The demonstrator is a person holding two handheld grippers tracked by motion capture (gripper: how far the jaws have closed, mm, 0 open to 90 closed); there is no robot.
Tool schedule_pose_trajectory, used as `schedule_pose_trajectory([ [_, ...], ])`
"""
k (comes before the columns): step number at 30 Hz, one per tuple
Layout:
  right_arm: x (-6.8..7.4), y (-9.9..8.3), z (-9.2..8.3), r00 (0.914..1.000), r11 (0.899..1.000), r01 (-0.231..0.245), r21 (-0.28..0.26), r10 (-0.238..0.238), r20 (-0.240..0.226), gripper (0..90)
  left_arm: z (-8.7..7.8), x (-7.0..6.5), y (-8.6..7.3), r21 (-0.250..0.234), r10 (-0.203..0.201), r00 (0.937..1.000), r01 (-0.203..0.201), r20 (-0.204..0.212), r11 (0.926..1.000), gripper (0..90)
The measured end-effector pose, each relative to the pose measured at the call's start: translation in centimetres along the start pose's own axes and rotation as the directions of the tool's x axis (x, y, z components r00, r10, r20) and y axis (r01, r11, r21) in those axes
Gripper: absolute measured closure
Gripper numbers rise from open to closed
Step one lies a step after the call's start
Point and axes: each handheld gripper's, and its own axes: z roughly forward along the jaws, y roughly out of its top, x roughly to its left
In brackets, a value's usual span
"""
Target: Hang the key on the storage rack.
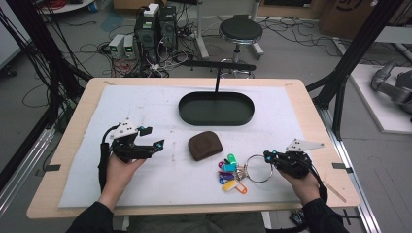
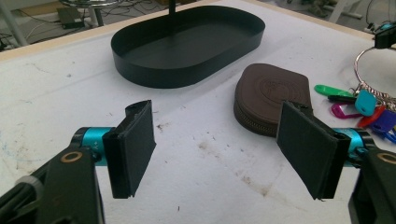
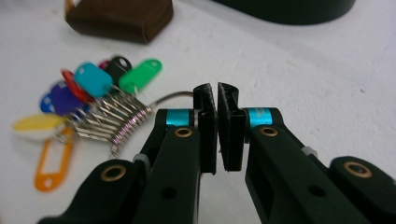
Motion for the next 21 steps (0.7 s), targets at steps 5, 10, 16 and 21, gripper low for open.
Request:
schedule_pose_trajectory([
  [5, 0.4, 0.5, 0.1, 0.999, 0.999, -0.037, -0.035, 0.036, -0.028, 88.0, 0.0, 0.0, 0.0, -0.002, 0.0, 1.0, 0.0, -0.002, 1.0, 27.9],
  [10, 1.3, 1.1, 0.2, 0.997, 0.996, -0.062, -0.07, 0.059, -0.05, 87.8, -0.1, 0.0, 0.0, 0.0, 0.001, 1.0, -0.001, 0.001, 1.0, 27.9],
  [16, 1.7, 1.1, 0.5, 0.9868, 0.989, -0.137, -0.062, 0.131, -0.095, 87.2, -0.1, 0.0, 0.0, -0.007, 0.0, 1.0, 0.0, 0.002, 1.0, 27.9],
  [21, 1.5, 0.7, 0.4, 0.9718, 0.982, -0.188, 0.004, 0.187, -0.144, 84.6, -0.1, 0.0, 0.1, -0.008, 0.0, 1.0, 0.0, 0.003, 1.0, 27.9],
])
